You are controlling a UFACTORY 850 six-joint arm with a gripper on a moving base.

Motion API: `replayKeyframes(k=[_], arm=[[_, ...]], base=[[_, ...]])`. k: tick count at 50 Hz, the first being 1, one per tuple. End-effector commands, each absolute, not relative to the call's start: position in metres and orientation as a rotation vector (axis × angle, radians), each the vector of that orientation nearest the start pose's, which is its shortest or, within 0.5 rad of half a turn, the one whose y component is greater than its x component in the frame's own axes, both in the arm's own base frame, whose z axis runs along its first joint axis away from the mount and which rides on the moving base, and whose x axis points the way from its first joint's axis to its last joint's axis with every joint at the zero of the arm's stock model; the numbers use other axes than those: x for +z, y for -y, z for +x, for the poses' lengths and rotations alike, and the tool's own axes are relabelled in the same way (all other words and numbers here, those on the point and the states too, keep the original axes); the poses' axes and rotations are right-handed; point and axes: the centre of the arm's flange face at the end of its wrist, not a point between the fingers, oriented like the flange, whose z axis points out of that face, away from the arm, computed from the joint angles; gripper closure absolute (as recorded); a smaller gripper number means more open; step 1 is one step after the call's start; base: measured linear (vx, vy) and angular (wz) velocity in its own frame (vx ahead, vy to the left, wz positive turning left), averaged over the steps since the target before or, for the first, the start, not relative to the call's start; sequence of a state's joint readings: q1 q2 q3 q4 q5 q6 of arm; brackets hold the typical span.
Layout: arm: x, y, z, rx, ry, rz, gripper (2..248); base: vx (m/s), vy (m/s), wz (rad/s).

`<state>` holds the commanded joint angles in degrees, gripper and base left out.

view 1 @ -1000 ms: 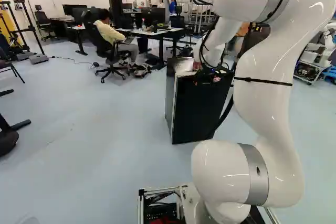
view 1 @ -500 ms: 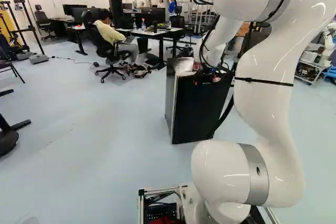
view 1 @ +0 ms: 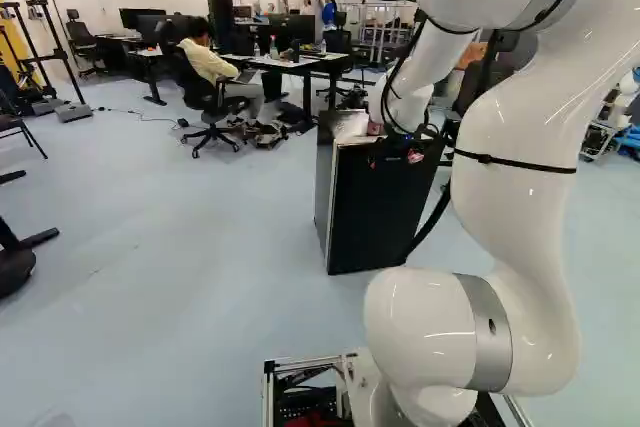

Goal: Grab a drink from the fridge

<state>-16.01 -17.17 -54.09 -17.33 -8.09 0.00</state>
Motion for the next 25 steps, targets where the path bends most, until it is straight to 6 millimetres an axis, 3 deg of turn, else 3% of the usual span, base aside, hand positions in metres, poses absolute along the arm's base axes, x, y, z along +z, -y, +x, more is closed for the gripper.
replayKeyframes(k=[25], arm=[[0.42, 0.122, 0.486, -1.106, 0.093, -3.115, 3]], base=[[0.0, 0.0, 0.0]])
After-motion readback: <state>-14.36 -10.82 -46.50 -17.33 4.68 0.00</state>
